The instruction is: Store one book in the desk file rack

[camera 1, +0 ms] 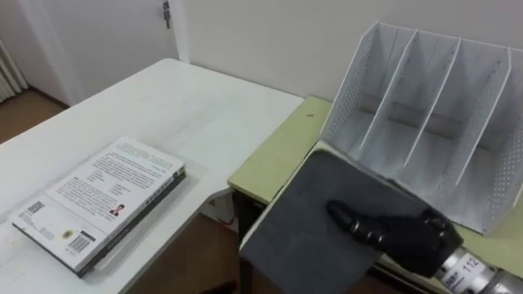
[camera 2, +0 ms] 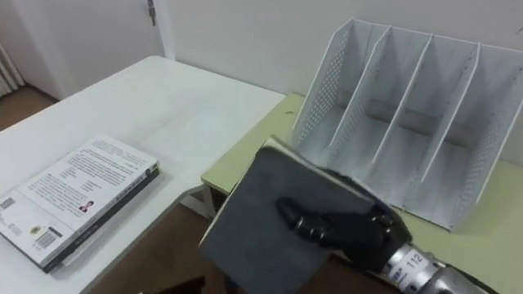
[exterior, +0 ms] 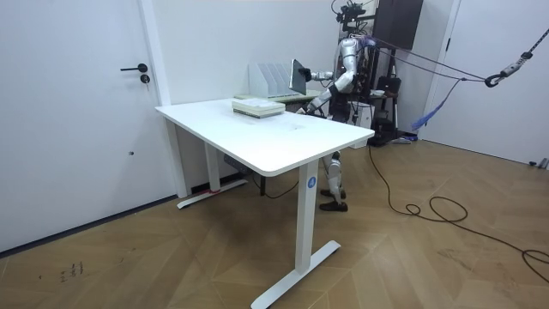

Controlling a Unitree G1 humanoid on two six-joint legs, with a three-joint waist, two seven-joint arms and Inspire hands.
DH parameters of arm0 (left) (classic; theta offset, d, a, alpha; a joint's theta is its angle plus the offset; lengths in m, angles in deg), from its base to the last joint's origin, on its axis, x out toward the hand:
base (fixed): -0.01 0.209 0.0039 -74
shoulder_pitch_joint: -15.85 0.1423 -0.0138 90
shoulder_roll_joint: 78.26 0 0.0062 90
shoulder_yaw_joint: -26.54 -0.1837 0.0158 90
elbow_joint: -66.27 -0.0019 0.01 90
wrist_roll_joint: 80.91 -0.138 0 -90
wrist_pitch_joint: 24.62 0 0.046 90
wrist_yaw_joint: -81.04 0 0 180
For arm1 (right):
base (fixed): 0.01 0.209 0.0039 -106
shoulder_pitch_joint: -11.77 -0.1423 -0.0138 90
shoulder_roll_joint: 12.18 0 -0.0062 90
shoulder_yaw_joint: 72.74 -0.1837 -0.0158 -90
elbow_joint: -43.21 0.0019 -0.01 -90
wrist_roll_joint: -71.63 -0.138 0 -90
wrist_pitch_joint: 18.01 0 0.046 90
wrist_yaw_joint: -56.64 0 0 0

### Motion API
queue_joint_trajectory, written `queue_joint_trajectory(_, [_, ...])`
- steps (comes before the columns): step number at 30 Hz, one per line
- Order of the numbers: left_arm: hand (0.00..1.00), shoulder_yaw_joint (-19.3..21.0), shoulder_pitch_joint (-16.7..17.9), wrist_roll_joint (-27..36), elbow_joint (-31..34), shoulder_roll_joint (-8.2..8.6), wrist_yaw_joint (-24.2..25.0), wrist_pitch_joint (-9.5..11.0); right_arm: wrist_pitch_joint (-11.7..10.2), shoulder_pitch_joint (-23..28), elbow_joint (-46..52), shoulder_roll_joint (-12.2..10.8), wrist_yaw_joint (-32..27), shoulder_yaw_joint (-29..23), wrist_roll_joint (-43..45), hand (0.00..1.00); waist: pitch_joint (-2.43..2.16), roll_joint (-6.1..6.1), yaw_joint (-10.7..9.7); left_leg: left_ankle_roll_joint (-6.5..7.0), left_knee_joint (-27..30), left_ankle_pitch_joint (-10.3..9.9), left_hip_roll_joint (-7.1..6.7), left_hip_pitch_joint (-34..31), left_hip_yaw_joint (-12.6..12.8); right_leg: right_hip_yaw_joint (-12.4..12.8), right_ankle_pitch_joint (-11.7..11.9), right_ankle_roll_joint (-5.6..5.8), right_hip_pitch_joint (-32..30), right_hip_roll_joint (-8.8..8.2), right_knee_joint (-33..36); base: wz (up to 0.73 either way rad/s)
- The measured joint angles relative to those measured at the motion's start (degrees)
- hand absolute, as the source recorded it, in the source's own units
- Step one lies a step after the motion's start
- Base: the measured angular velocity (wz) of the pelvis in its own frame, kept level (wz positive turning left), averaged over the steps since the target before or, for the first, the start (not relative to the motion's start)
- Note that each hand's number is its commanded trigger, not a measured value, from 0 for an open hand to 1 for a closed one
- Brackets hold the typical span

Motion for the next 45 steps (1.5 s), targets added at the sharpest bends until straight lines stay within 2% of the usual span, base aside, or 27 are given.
queue_joint_trajectory(1, [0.00,-0.49,0.07,-1.16,-3.08,1.37,-1.37,0.91,-0.89,-0.22,0.03,-1.63,-2.64,-0.35,1.79,1.00,0.11,-0.08,0.03,-0.01,-0.48,0.01,0.00,0.64,0.01,0.38,0.00,0.00,0.06,0.13,-0.08,-0.14])
queue_joint_trajectory(3, [0.00,-0.73,0.12,-2.19,-6.79,2.94,-4.28,1.52,-1.68,-0.79,-0.01,-2.70,-6.46,-0.35,5.15,1.00,0.09,-0.32,-0.57,-0.02,-0.49,0.01,0.03,0.72,0.11,0.58,0.00,0.00,0.14,0.22,-0.56,-0.08])
queue_joint_trajectory(4, [0.00,-0.73,0.13,-2.16,-9.10,3.54,-5.60,2.09,-1.73,-1.20,0.00,-2.72,-8.71,-0.39,7.18,1.00,0.17,-0.48,-1.19,-0.02,-0.53,0.01,0.02,0.61,0.13,0.50,0.02,0.02,0.11,0.23,-0.90,0.00])
queue_joint_trajectory(8, [0.00,-0.01,0.78,-3.23,-15.80,4.92,-9.18,4.00,-2.24,-1.39,0.13,-3.60,-15.47,-0.76,13.73,1.00,0.17,-0.56,-1.26,-0.04,-1.48,0.02,-0.06,1.15,0.28,0.86,0.04,0.06,0.08,0.36,-1.06,-0.06])
queue_joint_trajectory(10, [0.00,2.75,2.30,-5.36,-17.70,6.71,-10.83,5.18,-2.34,-1.40,0.56,-3.73,-19.66,-2.56,16.79,1.00,0.16,-0.53,-1.08,-0.04,-1.65,0.02,-0.11,1.35,0.58,1.46,0.03,0.11,0.01,0.39,-1.06,-0.12])
queue_joint_trajectory(12, [0.00,4.29,2.76,-5.43,-19.97,7.57,-11.68,6.43,-2.49,-1.45,1.96,-3.75,-22.74,-4.47,18.35,1.00,0.17,-0.55,-1.00,-0.04,-1.79,0.02,-0.11,1.37,0.83,1.53,0.02,0.13,-0.06,0.41,-1.09,-0.06])
queue_joint_trajectory(15, [0.00,6.22,2.71,-6.58,-25.04,8.80,-12.86,7.83,-3.17,-3.28,4.78,-3.76,-28.27,-5.99,26.17,1.00,0.11,-0.54,-0.97,-0.04,-1.82,0.02,-0.15,1.56,1.62,2.11,0.02,0.13,-0.14,0.77,-1.07,-0.11])
queue_joint_trajectory(18, [0.00,6.19,2.34,-6.48,-29.36,9.29,-14.14,8.57,-3.89,-7.37,6.57,-3.76,-33.49,-7.14,32.23,1.00,0.07,-0.59,-1.58,-0.05,-1.81,0.03,-0.21,1.58,1.71,2.19,0.05,0.07,-0.20,0.99,-1.09,-0.01])
queue_joint_trajectory(22, [0.00,6.53,2.50,-6.50,-32.10,9.90,-15.55,9.97,-5.41,-13.01,8.29,-3.73,-41.92,-9.79,36.30,1.00,-0.47,-0.91,-1.50,-0.08,-1.81,0.04,-0.09,1.48,1.79,2.90,0.42,-0.01,-0.05,1.44,-1.87,-0.01])
queue_joint_trajectory(26, [0.00,7.80,2.44,-7.72,-34.26,10.47,-15.65,10.58,-7.03,-17.89,8.28,-3.73,-47.84,-10.97,41.48,1.00,-0.78,-1.21,-1.45,-0.10,-1.85,0.06,-0.01,1.55,1.79,2.81,0.60,-0.04,0.15,1.62,-2.04,0.00])
queue_joint_trajectory(29, [0.00,7.79,2.08,-7.74,-35.55,10.56,-17.04,10.64,-7.56,-20.49,8.23,-3.65,-51.88,-11.72,42.68,1.00,-0.77,-1.48,-1.41,-0.11,-1.87,0.06,-0.01,1.57,1.69,2.81,0.62,-0.05,0.10,1.62,-1.94,0.00])
queue_joint_trajectory(31, [0.00,7.82,2.02,-7.75,-35.52,10.58,-18.48,10.65,-7.56,-22.16,8.15,-3.49,-55.86,-11.92,42.81,1.00,-0.62,-1.82,-1.33,-0.14,-1.87,0.08,-0.03,1.57,1.65,2.79,0.62,-0.04,0.03,1.62,-1.87,0.00])
queue_joint_trajectory(33, [0.00,8.20,1.86,-8.67,-35.58,10.59,-19.27,10.65,-7.58,-22.95,7.87,-3.41,-57.94,-12.54,42.84,1.00,-0.43,-2.49,-1.21,-0.16,-1.86,0.09,-0.04,1.58,1.48,2.68,0.62,-0.04,0.12,1.62,-1.91,0.00])
queue_joint_trajectory(37, [0.00,9.35,1.58,-10.36,-35.55,10.65,-20.48,10.84,-7.61,-24.86,5.72,-3.12,-61.70,-14.49,42.97,1.00,-0.21,-2.97,-0.99,-0.16,-1.84,0.09,-0.03,1.47,1.52,2.61,0.75,0.00,0.03,1.61,-2.04,0.00])
queue_joint_trajectory(45, [0.00,10.11,1.25,-12.18,-35.49,10.75,-21.28,10.78,-7.61,-24.97,5.26,-2.74,-64.41,-14.52,42.99,1.00,-0.32,-2.80,-0.62,-0.16,-1.90,0.09,-0.04,1.43,1.40,2.80,0.77,0.00,-0.01,1.64,-2.33,0.00])
